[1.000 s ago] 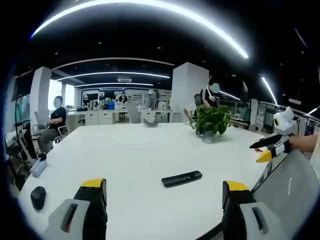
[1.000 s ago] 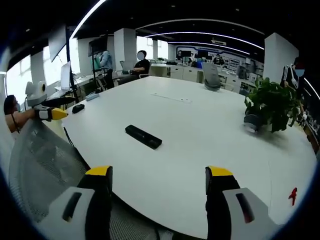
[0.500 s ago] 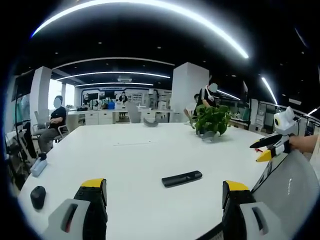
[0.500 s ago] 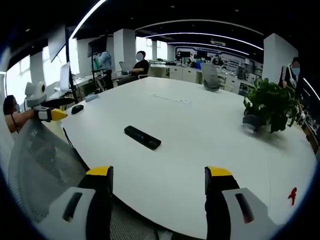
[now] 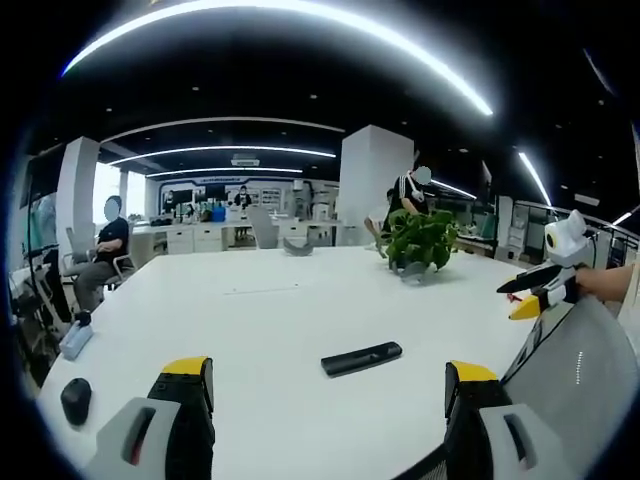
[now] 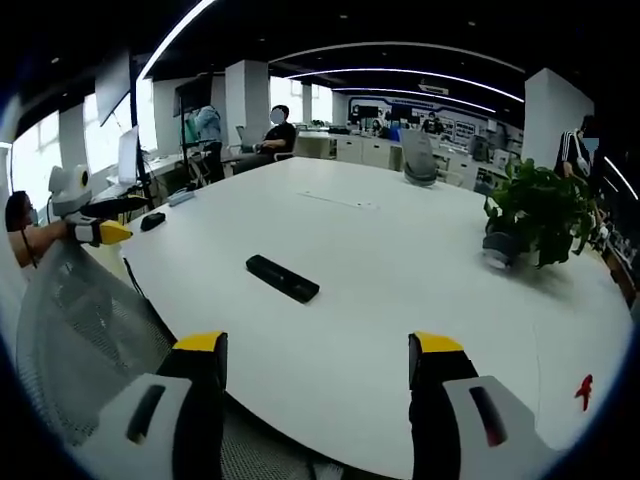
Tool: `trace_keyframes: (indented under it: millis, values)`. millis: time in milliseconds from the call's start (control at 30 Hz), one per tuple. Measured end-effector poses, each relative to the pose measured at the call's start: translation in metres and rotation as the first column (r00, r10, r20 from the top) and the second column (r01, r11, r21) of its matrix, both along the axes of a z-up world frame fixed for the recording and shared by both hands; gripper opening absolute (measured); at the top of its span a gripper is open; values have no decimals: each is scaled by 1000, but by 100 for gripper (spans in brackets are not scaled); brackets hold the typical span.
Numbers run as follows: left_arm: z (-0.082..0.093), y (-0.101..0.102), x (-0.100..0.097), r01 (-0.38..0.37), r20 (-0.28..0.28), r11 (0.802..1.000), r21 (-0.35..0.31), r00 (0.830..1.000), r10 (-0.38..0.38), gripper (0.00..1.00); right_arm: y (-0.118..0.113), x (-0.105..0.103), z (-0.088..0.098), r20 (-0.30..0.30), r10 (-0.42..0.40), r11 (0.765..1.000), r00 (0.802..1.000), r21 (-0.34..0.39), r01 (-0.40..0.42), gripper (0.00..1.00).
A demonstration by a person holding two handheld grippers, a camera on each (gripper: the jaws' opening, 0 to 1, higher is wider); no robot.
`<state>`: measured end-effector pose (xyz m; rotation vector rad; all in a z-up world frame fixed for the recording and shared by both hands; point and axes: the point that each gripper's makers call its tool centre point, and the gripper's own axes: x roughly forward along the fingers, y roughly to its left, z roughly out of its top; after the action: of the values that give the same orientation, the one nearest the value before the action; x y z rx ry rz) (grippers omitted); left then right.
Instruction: Press the specified remote control buttons in sequence, fully releasing each button before pressing the next.
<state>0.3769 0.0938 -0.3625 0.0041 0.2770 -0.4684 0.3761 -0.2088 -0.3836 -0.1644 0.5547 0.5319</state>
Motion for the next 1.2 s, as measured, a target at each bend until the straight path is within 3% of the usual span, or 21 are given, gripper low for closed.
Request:
trace_keyframes:
  millis: [533, 800, 933, 1100, 1200]
  values:
    - [-14, -3, -1, 42, -63, 997, 59, 997, -38, 100, 1, 1, 3, 15, 5, 1000, 1000, 11, -5, 77]
    - [-17, -11, -6, 84, -94, 990, 109, 993, -74, 100, 5, 2, 6, 38, 25, 999, 999, -32, -24, 78]
    - [-20, -13, -8, 92, -121, 991, 97, 989, -80, 100, 4, 2, 6, 39, 28, 999, 999, -33, -27, 78]
    - [-25, -16, -11, 135, -148, 982, 129, 982, -116, 100, 3, 4, 7, 43, 26, 999, 999, -21, -25, 77]
    - [-31, -19, -12, 196, -180, 964, 181, 970, -163, 100, 2, 5, 7, 42, 23, 1000, 999, -17, -22, 77]
